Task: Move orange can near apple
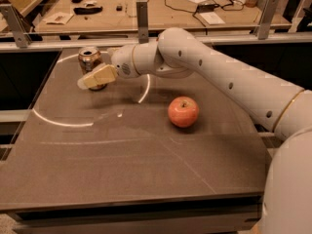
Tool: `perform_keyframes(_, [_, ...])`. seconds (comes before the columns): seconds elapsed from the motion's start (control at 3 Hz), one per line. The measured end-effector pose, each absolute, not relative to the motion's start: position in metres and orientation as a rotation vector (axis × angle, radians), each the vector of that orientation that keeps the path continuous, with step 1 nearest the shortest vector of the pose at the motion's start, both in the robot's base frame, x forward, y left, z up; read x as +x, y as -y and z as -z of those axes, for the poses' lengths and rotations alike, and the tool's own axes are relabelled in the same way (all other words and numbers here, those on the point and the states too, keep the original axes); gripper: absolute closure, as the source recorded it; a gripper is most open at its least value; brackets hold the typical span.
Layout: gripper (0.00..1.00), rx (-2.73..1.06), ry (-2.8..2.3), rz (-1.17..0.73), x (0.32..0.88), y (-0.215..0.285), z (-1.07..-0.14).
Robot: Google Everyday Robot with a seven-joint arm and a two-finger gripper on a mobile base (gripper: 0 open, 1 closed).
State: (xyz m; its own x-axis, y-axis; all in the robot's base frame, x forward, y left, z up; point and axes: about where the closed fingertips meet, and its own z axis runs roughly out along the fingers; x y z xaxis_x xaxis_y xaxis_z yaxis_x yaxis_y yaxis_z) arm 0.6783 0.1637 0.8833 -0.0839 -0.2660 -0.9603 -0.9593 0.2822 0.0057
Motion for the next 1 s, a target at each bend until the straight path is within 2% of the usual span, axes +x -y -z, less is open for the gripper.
perform_keyframes(0.33, [0.18,-1.169,-1.539,-0.907,0.675,-0.177,-0.883])
perform_keyframes(1.0, [0.65,-1.182,-1.428,-0.956,0.670,-0.189,-0.894])
